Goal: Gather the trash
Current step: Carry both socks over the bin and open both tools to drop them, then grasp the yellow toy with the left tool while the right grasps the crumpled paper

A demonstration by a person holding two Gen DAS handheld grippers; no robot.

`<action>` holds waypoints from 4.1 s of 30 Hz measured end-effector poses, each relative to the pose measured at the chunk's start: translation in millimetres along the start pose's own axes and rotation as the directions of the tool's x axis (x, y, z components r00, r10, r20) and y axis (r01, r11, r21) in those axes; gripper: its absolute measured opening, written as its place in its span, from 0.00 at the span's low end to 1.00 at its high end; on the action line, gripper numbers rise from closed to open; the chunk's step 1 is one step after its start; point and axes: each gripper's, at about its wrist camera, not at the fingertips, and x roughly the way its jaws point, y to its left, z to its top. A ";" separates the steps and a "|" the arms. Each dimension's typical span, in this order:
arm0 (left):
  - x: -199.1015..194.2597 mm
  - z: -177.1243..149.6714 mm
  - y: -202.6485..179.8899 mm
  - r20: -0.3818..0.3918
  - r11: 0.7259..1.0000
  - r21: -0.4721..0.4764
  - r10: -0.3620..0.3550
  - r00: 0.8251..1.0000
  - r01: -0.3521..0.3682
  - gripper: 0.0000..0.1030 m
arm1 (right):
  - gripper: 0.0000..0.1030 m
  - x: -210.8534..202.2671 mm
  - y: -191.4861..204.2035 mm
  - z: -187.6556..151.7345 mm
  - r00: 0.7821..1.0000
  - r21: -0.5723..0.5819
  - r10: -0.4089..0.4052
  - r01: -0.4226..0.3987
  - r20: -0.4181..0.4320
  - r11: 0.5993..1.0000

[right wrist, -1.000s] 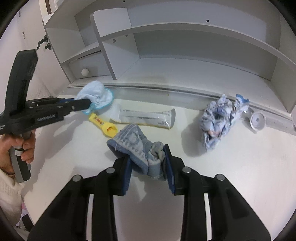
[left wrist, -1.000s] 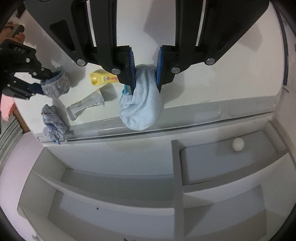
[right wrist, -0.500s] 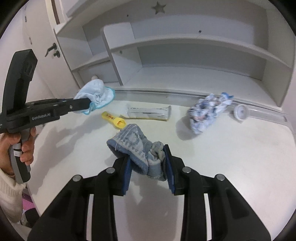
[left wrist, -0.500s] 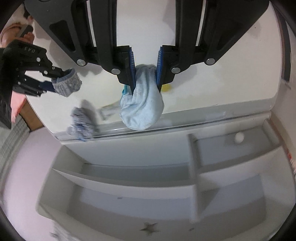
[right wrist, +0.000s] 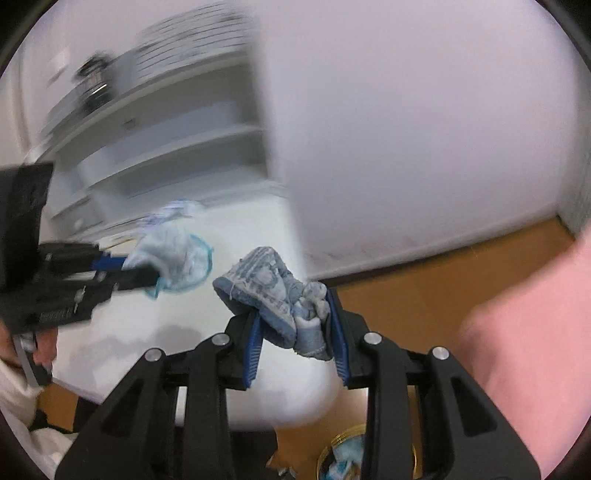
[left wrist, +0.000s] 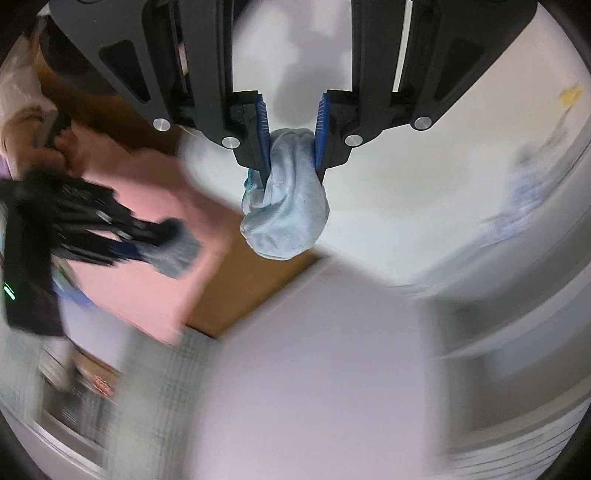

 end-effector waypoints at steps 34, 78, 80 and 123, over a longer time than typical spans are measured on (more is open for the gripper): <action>377.2 -144.6 -179.8 -0.766 0.969 0.102 -0.069 0.639 0.227 0.19 | 0.31 135.3 -257.5 -363.6 0.857 0.713 0.201 0.241 -0.475 0.658; -90.2 -125.1 287.4 -0.202 0.734 -0.236 0.603 0.771 -0.636 0.93 | 0.93 68.0 127.2 -6.8 0.965 -0.216 -0.132 0.183 0.228 0.959; -92.6 -135.6 309.9 -0.226 0.749 -0.242 0.575 0.786 -0.617 0.93 | 0.93 74.6 141.1 0.8 0.968 -0.230 -0.115 0.166 0.224 0.959; -108.8 -168.8 338.2 -0.202 0.671 -0.478 0.544 0.814 -0.567 0.15 | 0.33 280.0 320.3 76.0 0.971 -0.222 0.124 -0.169 -0.202 0.960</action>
